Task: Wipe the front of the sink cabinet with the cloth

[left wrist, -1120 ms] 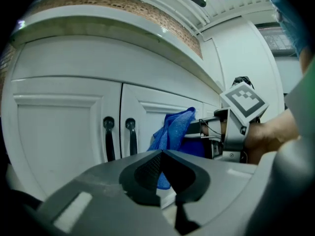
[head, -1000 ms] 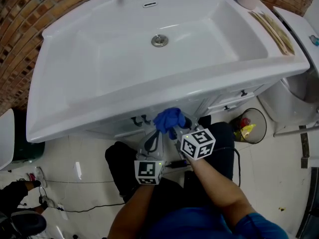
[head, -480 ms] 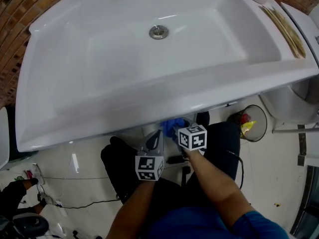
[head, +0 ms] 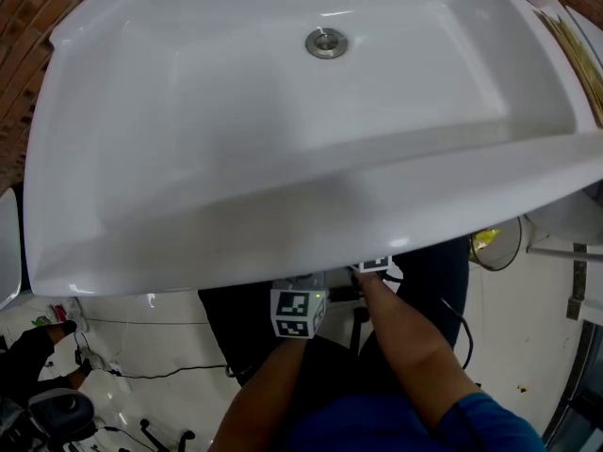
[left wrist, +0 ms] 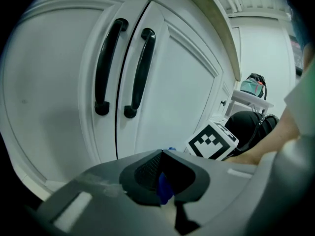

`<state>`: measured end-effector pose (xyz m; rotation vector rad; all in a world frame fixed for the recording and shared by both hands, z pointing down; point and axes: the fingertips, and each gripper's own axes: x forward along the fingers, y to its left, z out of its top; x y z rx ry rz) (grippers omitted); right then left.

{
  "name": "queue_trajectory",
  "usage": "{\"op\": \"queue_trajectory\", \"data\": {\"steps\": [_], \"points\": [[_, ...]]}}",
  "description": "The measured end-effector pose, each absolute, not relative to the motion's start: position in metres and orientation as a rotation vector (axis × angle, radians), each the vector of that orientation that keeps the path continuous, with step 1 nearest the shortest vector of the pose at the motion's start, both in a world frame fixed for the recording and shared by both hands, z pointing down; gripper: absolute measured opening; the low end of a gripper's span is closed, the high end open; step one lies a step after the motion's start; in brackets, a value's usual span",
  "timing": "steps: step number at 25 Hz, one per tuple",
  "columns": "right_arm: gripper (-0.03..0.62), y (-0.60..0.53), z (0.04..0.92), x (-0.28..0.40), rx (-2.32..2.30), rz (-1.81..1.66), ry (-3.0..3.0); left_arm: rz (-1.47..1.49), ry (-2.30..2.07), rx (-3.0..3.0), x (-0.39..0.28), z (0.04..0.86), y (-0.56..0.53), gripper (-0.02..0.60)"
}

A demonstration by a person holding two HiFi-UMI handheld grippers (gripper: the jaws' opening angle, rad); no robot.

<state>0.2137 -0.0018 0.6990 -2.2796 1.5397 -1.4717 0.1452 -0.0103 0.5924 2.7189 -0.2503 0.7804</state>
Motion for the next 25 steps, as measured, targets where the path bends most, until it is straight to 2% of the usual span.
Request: {"op": "queue_trajectory", "data": {"steps": [10, 16, 25], "points": [[0.081, 0.004, 0.699, 0.21, -2.289, -1.465, 1.576, 0.756, -0.199, 2.766, 0.155, 0.584, -0.001, 0.001], [0.081, 0.013, 0.616, 0.205, -2.272, -1.16, 1.718, 0.686, -0.168, 2.842, 0.16, 0.564, 0.012, 0.001], [0.081, 0.045, 0.464, 0.226, -2.174, -0.608, 1.76, 0.409, -0.184, 3.025, 0.171, 0.477, 0.026, 0.0]]}}
